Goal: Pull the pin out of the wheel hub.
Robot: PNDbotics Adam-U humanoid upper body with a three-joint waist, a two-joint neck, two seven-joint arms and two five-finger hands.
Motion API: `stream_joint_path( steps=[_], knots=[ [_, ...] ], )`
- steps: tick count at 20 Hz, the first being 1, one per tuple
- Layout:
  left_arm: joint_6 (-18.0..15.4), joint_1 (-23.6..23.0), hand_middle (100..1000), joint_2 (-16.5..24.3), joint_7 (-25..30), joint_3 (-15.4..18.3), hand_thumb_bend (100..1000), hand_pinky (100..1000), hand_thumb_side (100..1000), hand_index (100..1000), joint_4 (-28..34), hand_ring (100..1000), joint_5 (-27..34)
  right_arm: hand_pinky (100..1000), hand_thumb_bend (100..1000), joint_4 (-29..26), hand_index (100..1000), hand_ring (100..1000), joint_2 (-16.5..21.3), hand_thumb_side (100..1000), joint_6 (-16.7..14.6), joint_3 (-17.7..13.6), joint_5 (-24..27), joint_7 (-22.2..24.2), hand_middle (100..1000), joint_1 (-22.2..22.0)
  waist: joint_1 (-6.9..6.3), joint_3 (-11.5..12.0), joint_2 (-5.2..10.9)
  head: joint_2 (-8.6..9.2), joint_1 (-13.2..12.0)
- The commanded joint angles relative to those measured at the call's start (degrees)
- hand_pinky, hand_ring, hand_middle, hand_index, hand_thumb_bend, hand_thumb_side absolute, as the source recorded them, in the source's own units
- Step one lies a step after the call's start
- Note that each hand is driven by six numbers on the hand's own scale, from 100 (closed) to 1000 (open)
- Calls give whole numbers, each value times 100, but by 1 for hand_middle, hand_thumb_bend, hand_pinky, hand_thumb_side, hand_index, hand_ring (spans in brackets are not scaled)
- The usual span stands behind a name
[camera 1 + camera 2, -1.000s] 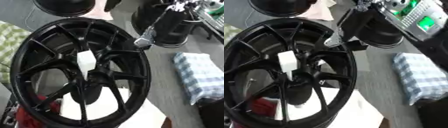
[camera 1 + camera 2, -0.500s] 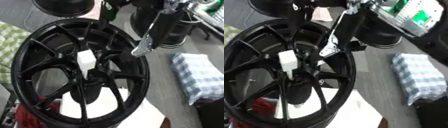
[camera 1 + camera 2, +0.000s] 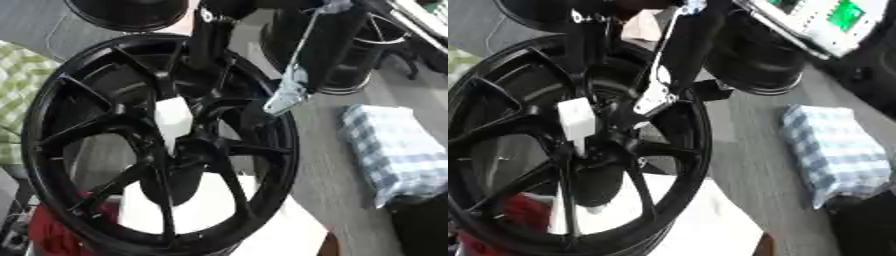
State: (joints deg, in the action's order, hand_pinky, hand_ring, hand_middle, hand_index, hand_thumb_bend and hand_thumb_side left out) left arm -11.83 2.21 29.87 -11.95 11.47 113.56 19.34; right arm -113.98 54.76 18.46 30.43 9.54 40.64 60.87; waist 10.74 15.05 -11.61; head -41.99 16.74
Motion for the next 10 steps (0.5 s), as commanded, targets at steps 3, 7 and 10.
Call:
stream_joint_path(
  steps=[3, 7, 10],
  knots=[
    [-6, 17, 585, 198, 19, -9, 100, 859, 779, 783, 104, 645, -85, 754, 523, -61, 732, 744, -30, 157, 388, 99, -160, -156, 676, 242, -12, -3, 38, -110, 6],
    [12, 21, 584, 177, 25, -19, 100, 859, 783, 783, 104, 644, -151, 753, 522, -61, 735, 746, -137, 147, 595, 212, -244, -298, 679, 385, 45, -11, -32, -148, 22],
    [31, 33, 583, 163, 27, -28, 100, 860, 785, 783, 104, 643, -184, 753, 519, -61, 739, 752, -180, 140, 719, 286, -295, -346, 686, 440, 72, -14, -65, -158, 22]
  ],
)
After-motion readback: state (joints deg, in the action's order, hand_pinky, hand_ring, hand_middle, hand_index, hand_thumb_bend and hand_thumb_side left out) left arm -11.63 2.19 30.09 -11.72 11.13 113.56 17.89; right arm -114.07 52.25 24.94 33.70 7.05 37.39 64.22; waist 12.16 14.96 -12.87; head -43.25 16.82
